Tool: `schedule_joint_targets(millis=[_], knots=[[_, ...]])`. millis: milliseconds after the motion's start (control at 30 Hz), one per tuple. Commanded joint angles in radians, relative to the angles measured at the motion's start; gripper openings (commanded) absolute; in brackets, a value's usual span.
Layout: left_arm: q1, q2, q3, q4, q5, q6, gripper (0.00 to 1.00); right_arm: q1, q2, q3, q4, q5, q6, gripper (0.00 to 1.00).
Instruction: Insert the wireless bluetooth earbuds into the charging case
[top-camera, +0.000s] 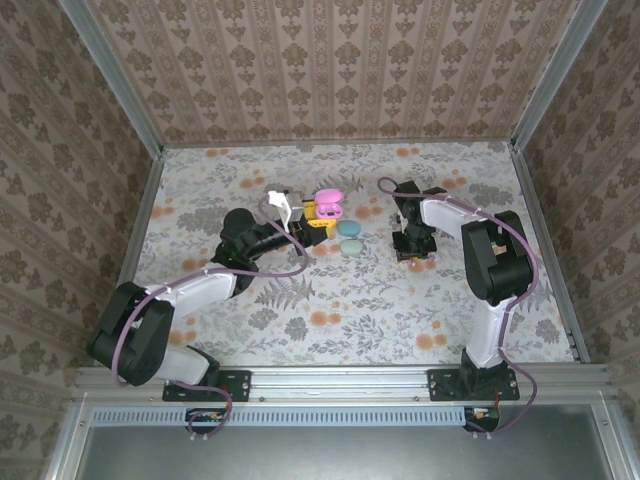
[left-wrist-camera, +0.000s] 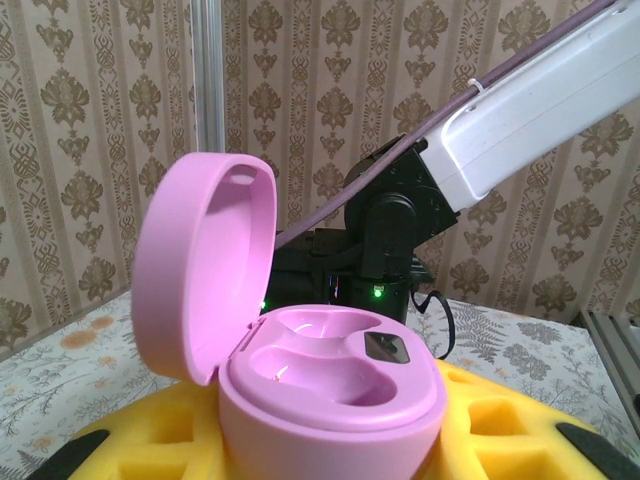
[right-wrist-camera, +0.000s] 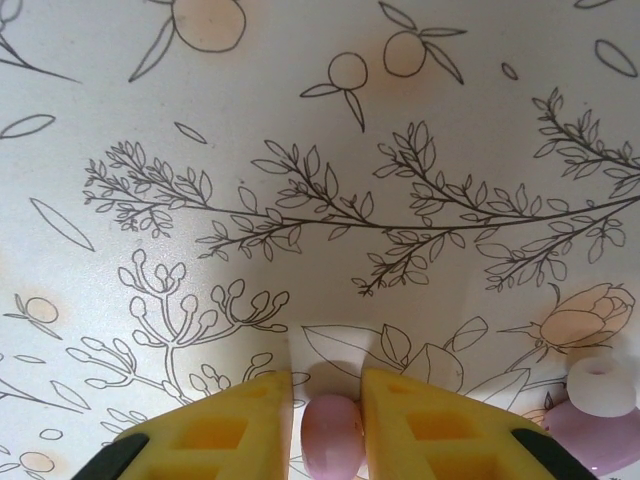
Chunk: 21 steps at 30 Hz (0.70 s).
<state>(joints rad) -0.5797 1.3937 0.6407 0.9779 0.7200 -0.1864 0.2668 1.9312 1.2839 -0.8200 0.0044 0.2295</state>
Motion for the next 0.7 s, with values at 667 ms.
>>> schedule_joint_targets(millis=[667], knots=[[0.025, -0.035, -0.009, 0.019, -0.020, 0.028, 0.23, -0.067, -0.258, -0.092, 0.189, -0.735, 0.119, 0.20]])
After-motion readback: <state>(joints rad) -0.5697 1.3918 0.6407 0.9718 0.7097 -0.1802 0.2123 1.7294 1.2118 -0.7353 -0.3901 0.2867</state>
